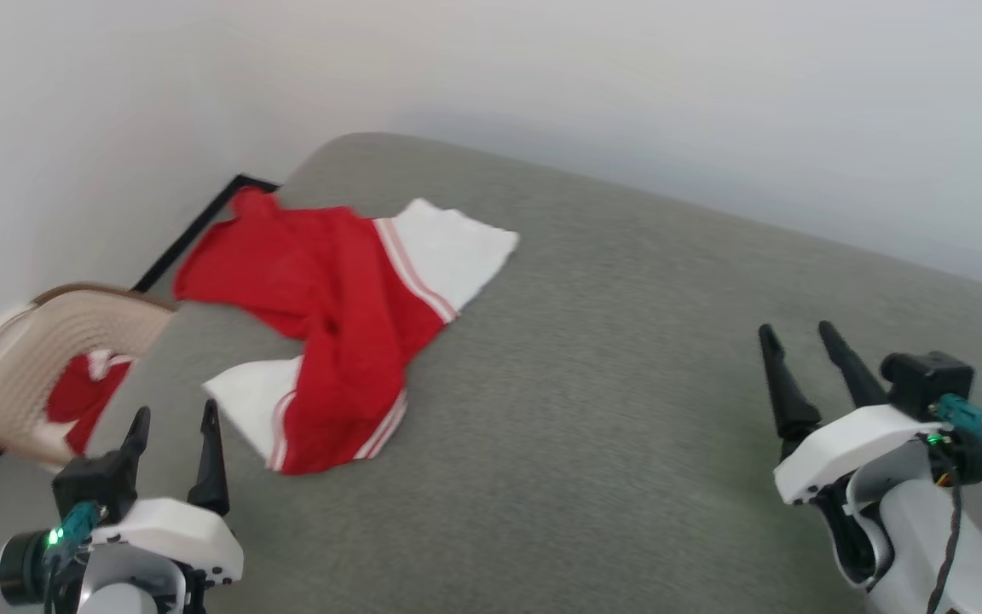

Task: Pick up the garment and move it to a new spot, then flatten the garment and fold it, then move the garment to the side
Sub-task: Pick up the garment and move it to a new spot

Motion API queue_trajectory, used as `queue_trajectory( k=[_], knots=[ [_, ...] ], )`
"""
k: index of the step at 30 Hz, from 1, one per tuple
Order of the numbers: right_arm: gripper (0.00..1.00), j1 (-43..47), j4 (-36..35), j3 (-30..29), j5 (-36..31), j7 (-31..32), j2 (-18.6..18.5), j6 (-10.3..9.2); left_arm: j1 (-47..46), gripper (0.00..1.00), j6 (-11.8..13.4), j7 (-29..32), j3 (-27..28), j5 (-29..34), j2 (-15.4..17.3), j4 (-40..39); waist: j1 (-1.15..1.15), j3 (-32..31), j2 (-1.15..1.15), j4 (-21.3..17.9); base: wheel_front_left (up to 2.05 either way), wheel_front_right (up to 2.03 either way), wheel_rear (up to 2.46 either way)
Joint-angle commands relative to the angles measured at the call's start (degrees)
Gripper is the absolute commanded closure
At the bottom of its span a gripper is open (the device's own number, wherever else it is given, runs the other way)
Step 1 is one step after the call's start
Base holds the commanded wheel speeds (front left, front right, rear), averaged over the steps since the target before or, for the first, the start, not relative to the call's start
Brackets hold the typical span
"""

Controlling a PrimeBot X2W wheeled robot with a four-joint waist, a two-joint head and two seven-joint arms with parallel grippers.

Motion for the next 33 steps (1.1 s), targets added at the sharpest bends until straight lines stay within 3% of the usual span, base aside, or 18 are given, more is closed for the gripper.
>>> queue_trajectory(
  k=[1, 6, 20, 24, 29, 33],
  knots=[
    [0.00, 0.8, -0.2, 0.4, 0.5, -0.3, 0.6, 0.00, 1.0, 0.00, 0.3, -0.3, 0.6, -0.1, -0.3, -0.8, 0.00, -0.2, 0.00, 4.3, 0.00, 0.00, 0.00],
    [0.00, -0.6, -1.1, 2.6, 1.3, -0.3, 1.9, 0.00, 3.6, 0.00, 1.2, -0.3, 3.4, -0.1, -1.5, -3.9, 0.00, 1.0, 0.00, 7.5, 0.00, 0.00, 0.00],
    [0.00, -5.8, 1.3, 11.6, 4.4, -0.3, 3.1, 0.00, 11.2, 0.00, 1.6, -0.3, 10.2, 0.7, -5.8, -12.6, 0.00, 2.9, 0.00, 8.5, 0.00, 0.00, 0.00],
    [0.00, -5.4, 0.8, 11.0, 4.9, -0.3, 2.2, 0.00, 9.2, 0.00, 0.1, -0.3, 8.6, 1.6, -6.2, -11.2, 0.00, 3.5, 0.00, 8.1, 0.00, 0.00, 0.00],
    [0.00, -3.3, -0.4, 8.3, 4.2, -0.3, 0.6, 0.00, 1.2, 0.00, -2.5, -0.3, 1.5, 3.2, -4.7, -5.4, 0.00, 5.6, 0.00, 7.2, 0.00, 0.00, 0.00],
    [0.00, -4.5, -1.5, 7.5, 3.2, -0.3, 0.0, 0.00, -8.9, 0.00, -3.2, 1.0, -3.4, 1.0, -1.8, 0.9, 0.00, 10.1, 0.00, 2.7, 0.00, 0.00, 0.00]
  ],
)
